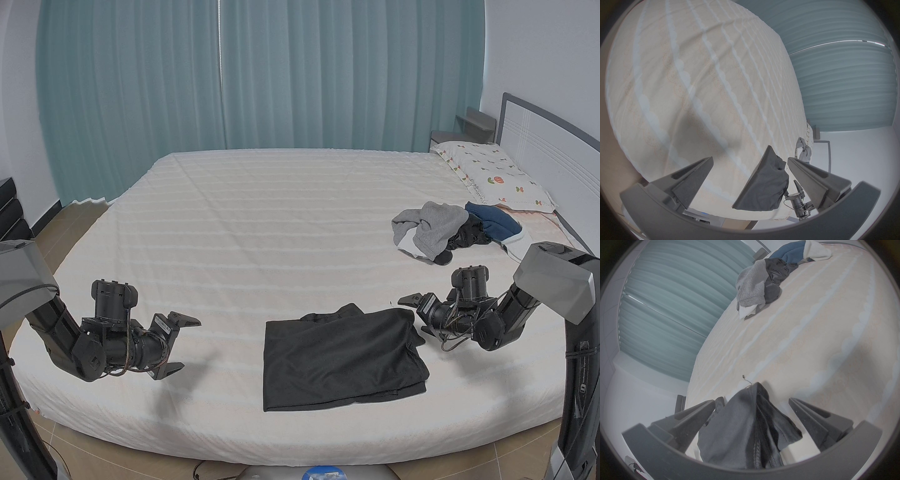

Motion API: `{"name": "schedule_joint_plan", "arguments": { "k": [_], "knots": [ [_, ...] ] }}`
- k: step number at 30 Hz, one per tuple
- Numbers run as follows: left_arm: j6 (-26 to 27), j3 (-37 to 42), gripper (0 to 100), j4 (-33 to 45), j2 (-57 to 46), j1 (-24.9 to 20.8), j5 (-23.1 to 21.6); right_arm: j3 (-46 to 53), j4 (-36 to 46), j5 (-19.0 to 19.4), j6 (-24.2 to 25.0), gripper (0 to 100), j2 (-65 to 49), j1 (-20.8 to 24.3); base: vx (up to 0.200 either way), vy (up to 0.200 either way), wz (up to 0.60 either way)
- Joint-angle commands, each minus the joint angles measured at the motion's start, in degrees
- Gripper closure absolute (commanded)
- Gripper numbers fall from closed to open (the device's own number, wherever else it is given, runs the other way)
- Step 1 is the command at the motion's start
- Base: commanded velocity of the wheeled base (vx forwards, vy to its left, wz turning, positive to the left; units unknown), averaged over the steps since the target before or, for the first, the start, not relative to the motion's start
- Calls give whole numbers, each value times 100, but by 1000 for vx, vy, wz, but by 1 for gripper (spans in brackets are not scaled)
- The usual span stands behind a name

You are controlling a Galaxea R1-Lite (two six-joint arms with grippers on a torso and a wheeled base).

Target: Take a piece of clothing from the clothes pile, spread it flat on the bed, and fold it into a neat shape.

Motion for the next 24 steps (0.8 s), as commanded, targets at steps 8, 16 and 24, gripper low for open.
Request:
{"name": "schedule_joint_plan", "arguments": {
  "k": [8, 16, 24],
  "knots": [
    [-40, -36, 0, 0, -14, -90, -14, 302, -154, 6, 0, 0, -234, 20, -50, 0, 0],
    [-84, -195, 0, 8, 4, -117, -49, 346, -154, -38, -18, 0, -313, 82, 0, -50, 0],
    [-92, -265, 0, 8, 13, -240, -49, 531, -154, -38, -26, 0, -524, 231, 0, -200, 0]
  ]
}}
